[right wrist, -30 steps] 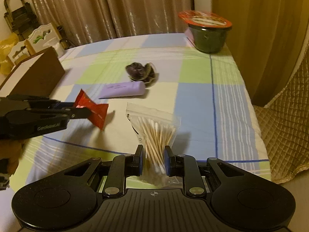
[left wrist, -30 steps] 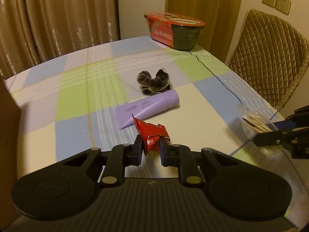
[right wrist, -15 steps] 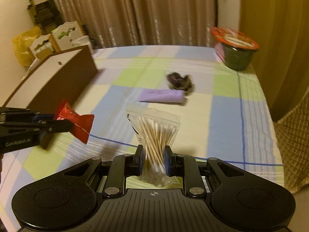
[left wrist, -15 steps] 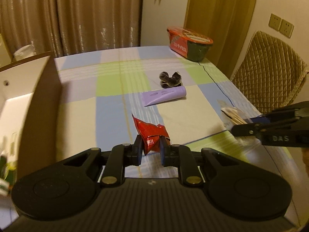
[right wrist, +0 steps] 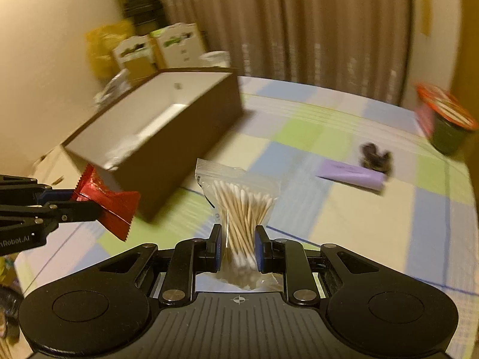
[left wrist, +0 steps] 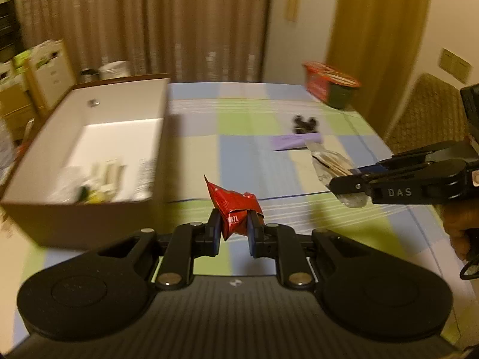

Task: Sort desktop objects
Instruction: 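Carry the cotton-swab bag and red candy packet with both grippers over the brown box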

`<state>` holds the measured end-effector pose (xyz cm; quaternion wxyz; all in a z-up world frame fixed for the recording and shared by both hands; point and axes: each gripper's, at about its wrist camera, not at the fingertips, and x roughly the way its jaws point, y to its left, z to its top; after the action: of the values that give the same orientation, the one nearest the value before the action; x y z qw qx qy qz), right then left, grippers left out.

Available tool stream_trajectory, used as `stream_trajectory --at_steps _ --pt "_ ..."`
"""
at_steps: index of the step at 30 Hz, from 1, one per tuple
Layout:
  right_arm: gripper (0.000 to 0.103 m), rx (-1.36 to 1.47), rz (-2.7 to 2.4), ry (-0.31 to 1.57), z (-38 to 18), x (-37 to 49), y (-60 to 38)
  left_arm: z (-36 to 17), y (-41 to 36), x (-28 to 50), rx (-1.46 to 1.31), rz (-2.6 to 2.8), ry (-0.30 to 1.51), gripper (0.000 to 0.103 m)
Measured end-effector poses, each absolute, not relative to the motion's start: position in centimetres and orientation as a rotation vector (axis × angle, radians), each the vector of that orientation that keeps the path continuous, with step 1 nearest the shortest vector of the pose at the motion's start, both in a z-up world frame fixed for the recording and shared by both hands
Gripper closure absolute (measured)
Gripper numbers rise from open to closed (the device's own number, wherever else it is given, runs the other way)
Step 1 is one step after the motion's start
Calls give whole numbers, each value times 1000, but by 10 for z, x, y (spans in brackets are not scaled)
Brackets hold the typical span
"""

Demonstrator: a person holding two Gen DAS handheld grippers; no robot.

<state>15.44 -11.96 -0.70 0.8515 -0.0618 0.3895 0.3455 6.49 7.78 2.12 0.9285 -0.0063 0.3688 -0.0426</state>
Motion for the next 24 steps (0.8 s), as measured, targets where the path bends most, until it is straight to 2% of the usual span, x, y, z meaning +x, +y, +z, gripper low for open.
stream_trajectory --at_steps 15,24 --pt "83 -194 882 798 -5 131 -25 34 171 5 -58 132 756 89" --pt "83 -210 863 805 -7 122 -10 34 192 0 -67 116 753 89"
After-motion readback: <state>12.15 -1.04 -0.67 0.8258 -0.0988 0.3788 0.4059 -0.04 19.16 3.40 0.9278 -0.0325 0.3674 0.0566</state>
